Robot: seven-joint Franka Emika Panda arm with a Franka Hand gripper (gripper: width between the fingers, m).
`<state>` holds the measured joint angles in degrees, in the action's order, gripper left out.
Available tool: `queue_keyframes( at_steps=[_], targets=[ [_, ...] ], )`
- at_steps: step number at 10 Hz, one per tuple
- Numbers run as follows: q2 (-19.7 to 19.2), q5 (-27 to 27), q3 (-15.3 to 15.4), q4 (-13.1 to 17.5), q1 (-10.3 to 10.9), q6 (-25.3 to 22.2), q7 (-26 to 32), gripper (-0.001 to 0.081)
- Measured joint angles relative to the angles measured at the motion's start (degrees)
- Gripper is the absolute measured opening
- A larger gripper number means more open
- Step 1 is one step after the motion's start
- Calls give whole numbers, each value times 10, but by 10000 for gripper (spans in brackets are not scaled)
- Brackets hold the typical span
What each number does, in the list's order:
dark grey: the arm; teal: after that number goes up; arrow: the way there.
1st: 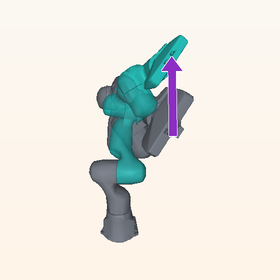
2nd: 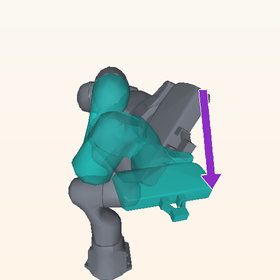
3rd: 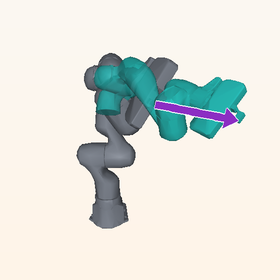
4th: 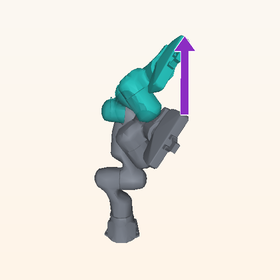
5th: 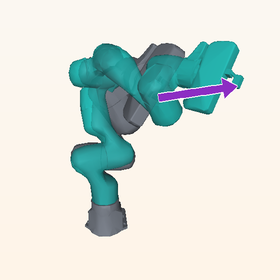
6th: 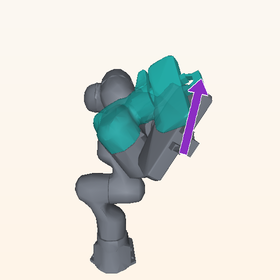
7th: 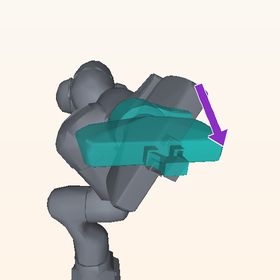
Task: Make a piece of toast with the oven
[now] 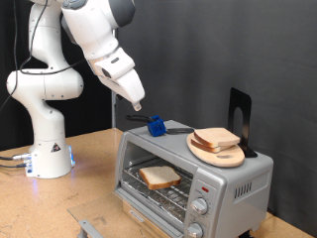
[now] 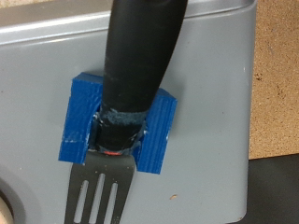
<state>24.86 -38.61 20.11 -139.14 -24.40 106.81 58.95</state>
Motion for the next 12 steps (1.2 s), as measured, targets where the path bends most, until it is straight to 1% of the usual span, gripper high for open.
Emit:
queue_keyframes(
  at_steps=[1,2,3,4,6,7,8,9,10,11,12],
  targets=[
    [1,-57,0,-9,1,29,-10,808],
    [3,-116,-4,-25,0,50,-26,808],
    [6,-154,-11,-37,-4,57,-61,808],
    [10,-178,-20,-48,-13,62,-104,808],
    [25,-209,-31,-70,-35,68,-187,808],
    [24,-204,-29,-70,-35,66,-166,808],
    [19,-153,-30,-61,-36,11,-172,808],
    [8,-100,-32,-44,-40,-57,-191,808],
    [-10,-59,-36,-25,-46,-122,-205,808],
    [-35,-33,-42,-4,-53,-185,-220,808],
    [-66,-29,-52,18,-62,-243,-240,808]
  ],
)
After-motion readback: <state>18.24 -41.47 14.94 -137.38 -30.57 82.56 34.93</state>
